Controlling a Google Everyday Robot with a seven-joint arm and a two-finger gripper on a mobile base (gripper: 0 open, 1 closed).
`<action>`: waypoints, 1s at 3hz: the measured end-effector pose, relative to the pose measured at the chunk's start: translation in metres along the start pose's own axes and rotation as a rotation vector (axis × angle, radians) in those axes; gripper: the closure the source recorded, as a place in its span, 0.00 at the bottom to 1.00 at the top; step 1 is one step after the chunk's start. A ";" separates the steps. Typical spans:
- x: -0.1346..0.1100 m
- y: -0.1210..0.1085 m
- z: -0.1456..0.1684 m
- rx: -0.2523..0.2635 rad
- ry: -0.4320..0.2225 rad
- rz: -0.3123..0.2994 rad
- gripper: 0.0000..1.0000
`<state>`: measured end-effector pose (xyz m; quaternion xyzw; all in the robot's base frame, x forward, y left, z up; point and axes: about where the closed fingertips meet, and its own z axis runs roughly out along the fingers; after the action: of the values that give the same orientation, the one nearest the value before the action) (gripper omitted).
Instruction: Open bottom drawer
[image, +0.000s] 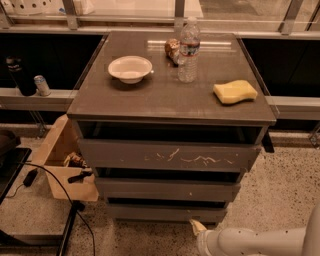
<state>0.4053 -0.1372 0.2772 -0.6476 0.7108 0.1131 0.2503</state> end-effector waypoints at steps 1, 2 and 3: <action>0.008 -0.010 0.016 0.001 0.000 0.016 0.00; 0.017 -0.040 0.045 0.007 0.005 0.031 0.00; 0.019 -0.040 0.048 0.007 0.006 0.028 0.00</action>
Offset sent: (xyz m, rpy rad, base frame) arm 0.0500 -0.0009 -0.0442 0.0014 0.0189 -0.0325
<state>0.4539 -0.1355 0.2340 -0.6370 0.7209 0.1119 0.2488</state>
